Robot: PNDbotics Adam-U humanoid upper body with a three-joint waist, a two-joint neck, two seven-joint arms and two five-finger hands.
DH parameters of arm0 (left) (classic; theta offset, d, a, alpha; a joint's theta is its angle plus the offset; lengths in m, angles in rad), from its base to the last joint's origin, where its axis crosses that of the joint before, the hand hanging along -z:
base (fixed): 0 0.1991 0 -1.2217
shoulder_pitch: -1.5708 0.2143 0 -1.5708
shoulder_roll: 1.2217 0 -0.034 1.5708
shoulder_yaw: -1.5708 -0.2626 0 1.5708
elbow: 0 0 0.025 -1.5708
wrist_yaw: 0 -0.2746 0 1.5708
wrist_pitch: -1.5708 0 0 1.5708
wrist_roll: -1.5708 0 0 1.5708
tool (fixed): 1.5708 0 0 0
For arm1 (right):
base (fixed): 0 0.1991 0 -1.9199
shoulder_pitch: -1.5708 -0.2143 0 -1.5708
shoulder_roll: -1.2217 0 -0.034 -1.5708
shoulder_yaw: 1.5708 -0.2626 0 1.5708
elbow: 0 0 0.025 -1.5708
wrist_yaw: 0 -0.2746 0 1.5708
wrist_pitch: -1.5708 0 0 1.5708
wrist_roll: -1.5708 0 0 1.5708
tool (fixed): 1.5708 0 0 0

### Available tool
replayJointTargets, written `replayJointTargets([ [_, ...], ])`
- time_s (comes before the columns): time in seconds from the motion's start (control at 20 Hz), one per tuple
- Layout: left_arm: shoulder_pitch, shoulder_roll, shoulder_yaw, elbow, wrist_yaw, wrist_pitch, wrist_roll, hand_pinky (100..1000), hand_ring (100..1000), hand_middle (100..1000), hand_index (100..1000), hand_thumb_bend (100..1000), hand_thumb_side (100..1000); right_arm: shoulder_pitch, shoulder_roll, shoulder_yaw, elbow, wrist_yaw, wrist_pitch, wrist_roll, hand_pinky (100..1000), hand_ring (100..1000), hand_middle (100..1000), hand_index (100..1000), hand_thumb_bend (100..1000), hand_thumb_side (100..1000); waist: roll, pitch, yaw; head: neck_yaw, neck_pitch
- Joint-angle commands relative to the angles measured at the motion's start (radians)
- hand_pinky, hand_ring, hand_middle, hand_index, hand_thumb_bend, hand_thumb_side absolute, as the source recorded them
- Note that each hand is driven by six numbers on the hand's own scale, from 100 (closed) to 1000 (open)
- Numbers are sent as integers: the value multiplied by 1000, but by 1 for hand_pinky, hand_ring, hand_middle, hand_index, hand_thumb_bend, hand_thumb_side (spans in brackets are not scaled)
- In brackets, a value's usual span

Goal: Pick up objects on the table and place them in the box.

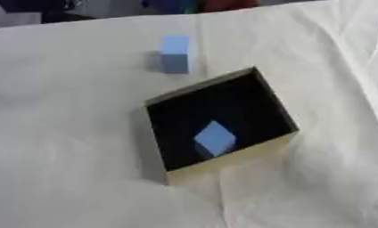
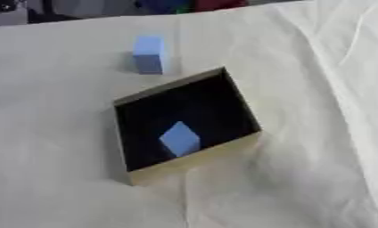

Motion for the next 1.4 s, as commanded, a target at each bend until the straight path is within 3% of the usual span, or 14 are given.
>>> replayJointTargets([
  [0.05, -63, -20, -16, 87, -50, -37, -99, 830, 798, 796, 981, 575, 653, -15, -10, -7, -15, -7, 9, -2, 855, 776, 733, 953, 100, 1000, -3, -20, -4, 7, -6],
  [0.25, -128, -76, -32, 204, -123, -72, -168, 841, 816, 811, 994, 660, 670, -16, -4, -6, -15, -9, 16, 1, 855, 774, 732, 952, 100, 1000, -3, -18, -10, 11, -11],
  [0.5, -173, -141, -44, 314, -190, -118, -218, 854, 835, 837, 1000, 688, 639, -17, 2, -6, -15, -9, 26, 4, 855, 772, 730, 951, 100, 1000, -7, -16, -17, 19, -7],
  [0.85, -209, -207, -53, 389, -232, -173, -281, 885, 870, 881, 1000, 613, 510, -15, 15, -8, -15, -15, 37, 2, 856, 766, 724, 949, 100, 1000, -11, -13, -24, 65, -3],
  [1.4, -242, -263, -29, 503, -263, -195, -344, 899, 887, 891, 1000, 574, 453, -13, 34, -11, -15, -21, 48, -5, 856, 758, 714, 945, 100, 1000, -13, -4, -48, 87, -18],
])
